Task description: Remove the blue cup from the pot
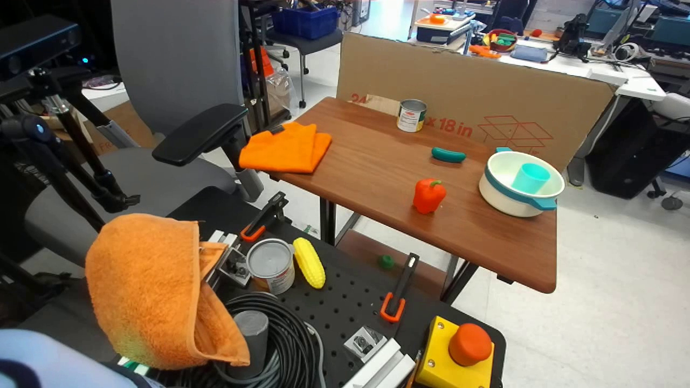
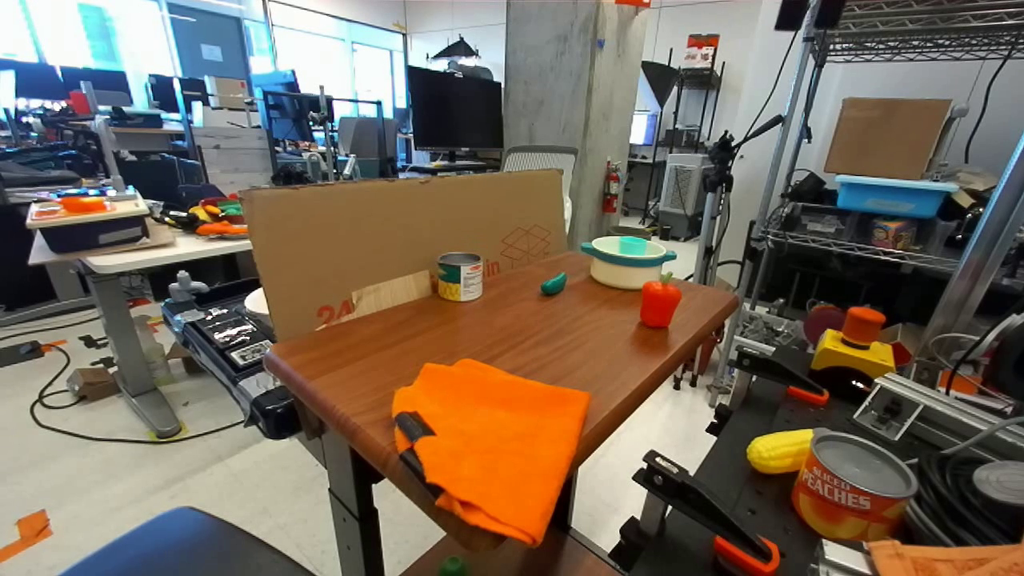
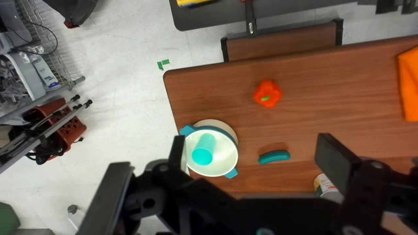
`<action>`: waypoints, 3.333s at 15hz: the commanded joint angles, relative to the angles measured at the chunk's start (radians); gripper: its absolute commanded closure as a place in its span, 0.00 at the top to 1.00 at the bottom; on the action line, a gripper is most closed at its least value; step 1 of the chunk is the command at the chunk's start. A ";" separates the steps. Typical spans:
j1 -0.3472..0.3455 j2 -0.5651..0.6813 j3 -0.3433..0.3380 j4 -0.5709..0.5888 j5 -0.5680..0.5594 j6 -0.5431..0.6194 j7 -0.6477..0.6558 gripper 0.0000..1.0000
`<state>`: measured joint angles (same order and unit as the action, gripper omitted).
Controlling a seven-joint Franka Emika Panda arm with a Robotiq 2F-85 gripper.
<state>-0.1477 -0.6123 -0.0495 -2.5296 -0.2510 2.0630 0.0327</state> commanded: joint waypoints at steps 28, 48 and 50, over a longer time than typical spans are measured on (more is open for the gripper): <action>-0.077 1.253 -0.095 0.916 0.136 0.006 -0.200 1.00; -0.065 1.215 -0.070 0.892 0.070 -0.137 -0.339 0.17; -0.070 1.121 -0.072 0.782 0.030 -0.061 -0.396 0.17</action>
<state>-0.2068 0.6639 -0.1274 -1.5764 -0.1724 1.9283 -0.2798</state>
